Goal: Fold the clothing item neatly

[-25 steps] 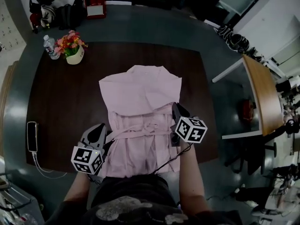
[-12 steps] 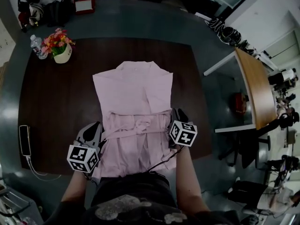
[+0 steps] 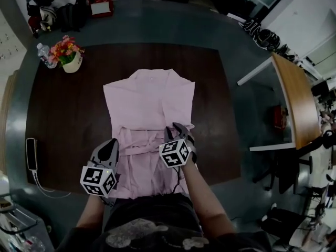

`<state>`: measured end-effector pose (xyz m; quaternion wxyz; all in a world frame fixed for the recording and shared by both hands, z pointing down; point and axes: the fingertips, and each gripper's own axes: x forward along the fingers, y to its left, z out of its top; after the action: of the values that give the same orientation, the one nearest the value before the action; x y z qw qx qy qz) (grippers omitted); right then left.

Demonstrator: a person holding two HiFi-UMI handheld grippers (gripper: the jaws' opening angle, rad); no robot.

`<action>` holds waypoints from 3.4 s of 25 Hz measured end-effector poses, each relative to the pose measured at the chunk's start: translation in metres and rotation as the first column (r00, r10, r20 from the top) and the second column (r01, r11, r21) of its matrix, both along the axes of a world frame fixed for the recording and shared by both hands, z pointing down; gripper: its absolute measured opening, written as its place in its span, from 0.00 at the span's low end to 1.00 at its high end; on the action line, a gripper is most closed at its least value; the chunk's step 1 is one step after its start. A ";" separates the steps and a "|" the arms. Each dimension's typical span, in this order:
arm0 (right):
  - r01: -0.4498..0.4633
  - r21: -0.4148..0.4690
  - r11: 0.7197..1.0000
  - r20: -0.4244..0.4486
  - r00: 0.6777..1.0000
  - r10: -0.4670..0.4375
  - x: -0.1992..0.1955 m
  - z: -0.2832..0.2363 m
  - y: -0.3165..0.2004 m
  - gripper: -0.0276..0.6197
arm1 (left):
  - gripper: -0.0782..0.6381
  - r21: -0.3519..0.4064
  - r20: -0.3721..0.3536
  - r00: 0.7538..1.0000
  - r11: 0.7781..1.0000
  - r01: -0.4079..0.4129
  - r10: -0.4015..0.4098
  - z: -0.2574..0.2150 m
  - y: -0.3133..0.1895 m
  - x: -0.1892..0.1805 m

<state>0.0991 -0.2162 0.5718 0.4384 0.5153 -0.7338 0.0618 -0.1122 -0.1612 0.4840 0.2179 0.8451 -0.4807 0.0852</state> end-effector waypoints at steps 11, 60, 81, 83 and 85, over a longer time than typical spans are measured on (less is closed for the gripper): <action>-0.128 0.217 0.968 -0.114 0.981 0.155 0.101 -0.033 -0.060 0.08 | 0.12 -0.026 0.048 0.998 0.999 0.041 -0.040 0.002 0.004 0.020; -0.493 -0.060 0.868 0.468 0.754 0.460 0.168 0.111 0.381 0.40 | 0.59 -0.174 0.359 0.923 0.981 -0.082 0.140 0.207 0.300 -0.110; -0.267 -0.028 0.963 0.393 0.883 0.256 0.142 0.217 0.291 0.04 | 0.35 -0.281 0.427 0.859 0.944 -0.172 0.283 0.342 0.256 -0.064; -0.271 -0.033 0.962 0.420 0.870 0.259 0.128 0.208 0.305 0.04 | 0.15 -0.287 0.404 0.871 0.943 -0.167 0.278 0.332 0.266 -0.059; -0.287 -0.046 0.957 0.449 0.850 0.276 0.115 0.195 0.329 0.04 | 0.15 -0.311 0.364 0.872 0.926 -0.216 0.326 0.317 0.286 -0.050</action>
<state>0.2137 0.1127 0.7670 0.2368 0.5936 -0.7326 0.2344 -0.1619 0.1252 0.8010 0.2070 0.8316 -0.3759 0.3524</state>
